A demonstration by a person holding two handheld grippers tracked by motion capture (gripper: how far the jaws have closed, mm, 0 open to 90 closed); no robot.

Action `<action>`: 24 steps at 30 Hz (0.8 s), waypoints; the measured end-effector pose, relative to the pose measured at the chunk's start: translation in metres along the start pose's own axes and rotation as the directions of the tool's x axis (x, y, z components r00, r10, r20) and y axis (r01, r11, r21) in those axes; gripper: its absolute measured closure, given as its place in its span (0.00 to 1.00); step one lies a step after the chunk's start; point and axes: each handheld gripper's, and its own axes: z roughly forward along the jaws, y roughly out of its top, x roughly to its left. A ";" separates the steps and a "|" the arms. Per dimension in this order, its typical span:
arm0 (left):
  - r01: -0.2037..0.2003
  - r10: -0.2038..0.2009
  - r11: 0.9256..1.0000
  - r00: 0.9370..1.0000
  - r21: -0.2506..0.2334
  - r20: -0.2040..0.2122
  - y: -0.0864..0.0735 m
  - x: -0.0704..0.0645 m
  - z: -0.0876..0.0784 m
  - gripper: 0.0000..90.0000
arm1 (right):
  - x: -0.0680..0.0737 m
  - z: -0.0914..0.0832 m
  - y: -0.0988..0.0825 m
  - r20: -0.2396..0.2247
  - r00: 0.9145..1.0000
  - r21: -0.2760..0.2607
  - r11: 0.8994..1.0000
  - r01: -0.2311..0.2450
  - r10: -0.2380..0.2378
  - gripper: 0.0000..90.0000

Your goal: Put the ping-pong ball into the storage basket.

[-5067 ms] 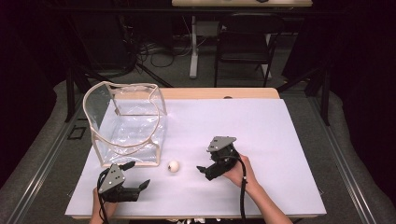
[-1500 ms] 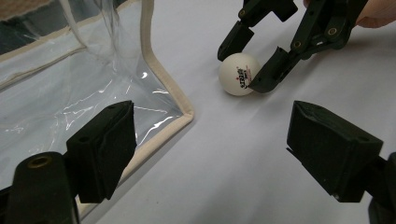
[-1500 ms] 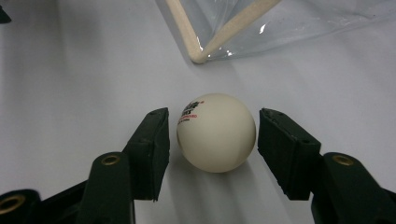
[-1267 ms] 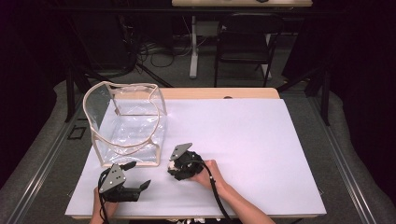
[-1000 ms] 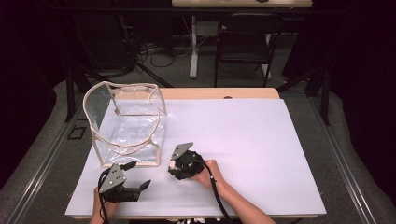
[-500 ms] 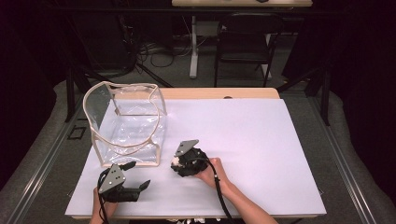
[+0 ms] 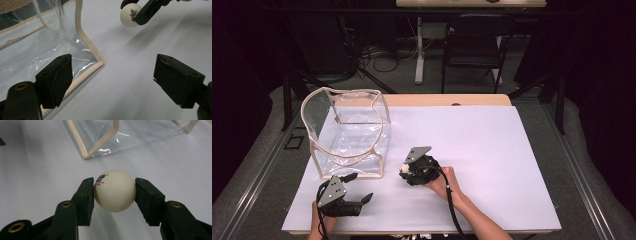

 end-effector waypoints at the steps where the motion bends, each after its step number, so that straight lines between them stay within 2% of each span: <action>1: 0.002 -0.002 1.000 1.000 -0.001 0.000 0.000 0.000 0.000 0.18 | -0.002 -0.003 0.000 0.007 1.000 -0.002 1.000 -0.005 0.005 0.56; 24: 0.002 -0.002 1.000 1.000 -0.003 0.001 0.000 0.000 0.000 0.18 | -0.015 -0.025 0.002 0.048 0.998 -0.038 0.999 -0.037 0.039 0.56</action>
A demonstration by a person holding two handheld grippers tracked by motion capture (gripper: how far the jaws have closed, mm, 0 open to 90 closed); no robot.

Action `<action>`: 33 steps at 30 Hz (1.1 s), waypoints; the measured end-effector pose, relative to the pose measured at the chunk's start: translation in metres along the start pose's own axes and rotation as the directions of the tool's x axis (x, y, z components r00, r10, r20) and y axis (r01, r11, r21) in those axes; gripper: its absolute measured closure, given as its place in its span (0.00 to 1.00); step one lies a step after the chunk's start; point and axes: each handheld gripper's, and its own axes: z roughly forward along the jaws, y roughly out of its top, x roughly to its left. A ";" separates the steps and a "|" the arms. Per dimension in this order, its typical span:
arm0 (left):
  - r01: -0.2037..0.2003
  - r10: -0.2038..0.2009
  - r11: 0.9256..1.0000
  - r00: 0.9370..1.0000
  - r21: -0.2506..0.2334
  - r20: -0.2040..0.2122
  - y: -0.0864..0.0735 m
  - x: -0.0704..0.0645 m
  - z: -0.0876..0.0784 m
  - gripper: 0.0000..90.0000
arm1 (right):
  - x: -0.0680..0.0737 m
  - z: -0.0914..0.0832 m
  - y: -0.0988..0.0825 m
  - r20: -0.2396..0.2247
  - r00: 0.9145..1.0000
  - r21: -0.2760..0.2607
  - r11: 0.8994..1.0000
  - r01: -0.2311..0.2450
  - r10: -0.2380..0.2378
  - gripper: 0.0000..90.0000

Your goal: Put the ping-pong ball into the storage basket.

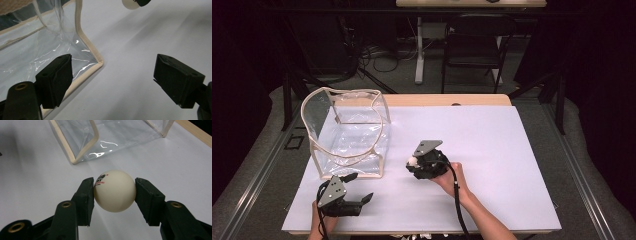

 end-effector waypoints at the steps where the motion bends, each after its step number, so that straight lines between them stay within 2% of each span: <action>1: -0.002 0.002 1.000 1.000 0.001 0.000 0.000 0.000 0.000 0.18 | -0.001 -0.002 0.000 0.003 1.000 -0.003 1.000 -0.004 0.004 0.56; 33: 0.001 -0.001 1.000 1.000 -0.001 0.004 0.000 0.000 0.000 0.18 | -0.012 -0.015 0.005 0.040 0.999 -0.021 1.000 -0.019 0.020 0.56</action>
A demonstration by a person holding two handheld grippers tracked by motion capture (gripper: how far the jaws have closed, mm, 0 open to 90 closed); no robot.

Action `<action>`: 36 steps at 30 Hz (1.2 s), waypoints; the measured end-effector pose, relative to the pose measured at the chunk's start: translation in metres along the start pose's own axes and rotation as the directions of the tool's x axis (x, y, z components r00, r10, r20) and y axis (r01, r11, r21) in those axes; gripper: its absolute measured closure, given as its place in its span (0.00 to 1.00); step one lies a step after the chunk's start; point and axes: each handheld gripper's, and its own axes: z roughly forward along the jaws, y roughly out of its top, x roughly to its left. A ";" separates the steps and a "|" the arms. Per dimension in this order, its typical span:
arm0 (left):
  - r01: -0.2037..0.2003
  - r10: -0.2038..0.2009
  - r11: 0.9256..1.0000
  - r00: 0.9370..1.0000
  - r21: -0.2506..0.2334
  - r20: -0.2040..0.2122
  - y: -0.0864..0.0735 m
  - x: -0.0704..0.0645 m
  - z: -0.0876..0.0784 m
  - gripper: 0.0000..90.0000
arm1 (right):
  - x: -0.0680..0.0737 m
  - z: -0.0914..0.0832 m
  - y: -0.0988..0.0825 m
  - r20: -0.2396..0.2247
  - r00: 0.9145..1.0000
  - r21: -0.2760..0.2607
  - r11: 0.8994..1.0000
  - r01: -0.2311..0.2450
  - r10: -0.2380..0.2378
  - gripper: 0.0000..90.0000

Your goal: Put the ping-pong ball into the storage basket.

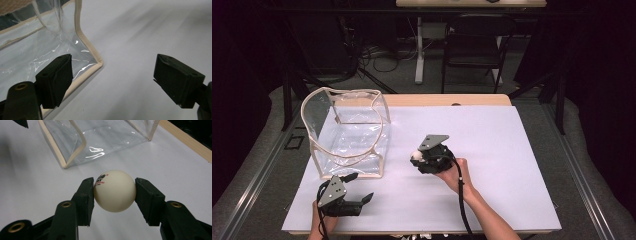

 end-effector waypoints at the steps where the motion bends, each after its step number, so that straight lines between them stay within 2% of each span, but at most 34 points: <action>1: 0.000 0.000 1.000 1.000 0.000 0.000 0.000 0.000 0.000 0.18 | -0.001 -0.001 0.000 0.001 1.000 -0.001 1.000 0.003 -0.003 0.56; 12: -0.003 0.003 1.000 1.000 -0.001 0.002 0.000 0.000 0.000 0.18 | -0.005 -0.007 0.007 0.025 1.000 0.004 1.000 0.012 -0.012 0.56; 36: -0.003 0.003 1.000 1.000 -0.002 0.004 0.001 0.000 0.001 0.18 | -0.017 -0.015 0.022 0.048 0.999 0.001 1.000 0.015 -0.015 0.56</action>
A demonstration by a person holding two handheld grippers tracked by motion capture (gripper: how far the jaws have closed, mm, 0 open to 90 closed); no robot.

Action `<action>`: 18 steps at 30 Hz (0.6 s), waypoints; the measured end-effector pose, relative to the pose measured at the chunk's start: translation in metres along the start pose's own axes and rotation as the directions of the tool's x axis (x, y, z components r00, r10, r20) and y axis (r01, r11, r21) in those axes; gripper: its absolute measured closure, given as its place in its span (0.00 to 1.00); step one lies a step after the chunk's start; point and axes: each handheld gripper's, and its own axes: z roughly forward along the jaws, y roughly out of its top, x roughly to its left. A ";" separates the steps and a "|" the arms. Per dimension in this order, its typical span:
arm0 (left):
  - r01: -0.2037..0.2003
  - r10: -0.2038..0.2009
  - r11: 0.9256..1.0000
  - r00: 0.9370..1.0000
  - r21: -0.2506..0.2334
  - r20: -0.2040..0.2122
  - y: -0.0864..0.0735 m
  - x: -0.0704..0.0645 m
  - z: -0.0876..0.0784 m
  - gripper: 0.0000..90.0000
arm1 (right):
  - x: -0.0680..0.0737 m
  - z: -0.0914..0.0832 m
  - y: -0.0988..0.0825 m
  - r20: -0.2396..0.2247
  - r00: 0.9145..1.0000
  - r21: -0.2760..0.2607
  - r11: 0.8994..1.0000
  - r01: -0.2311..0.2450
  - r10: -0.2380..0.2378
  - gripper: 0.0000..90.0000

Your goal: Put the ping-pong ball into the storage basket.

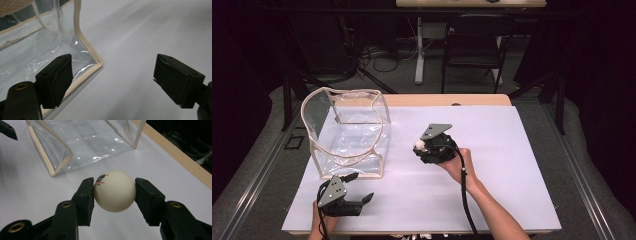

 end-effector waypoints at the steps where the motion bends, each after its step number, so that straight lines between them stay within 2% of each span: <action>1: -0.001 0.001 1.000 1.000 0.001 0.000 0.000 0.000 0.000 0.18 | -0.001 0.000 0.001 0.000 1.000 -0.002 1.000 0.002 -0.002 0.56; 18: -0.001 0.001 1.000 1.000 0.003 0.002 0.000 0.000 0.001 0.18 | -0.009 -0.003 0.014 0.018 1.000 0.002 1.000 0.014 -0.014 0.56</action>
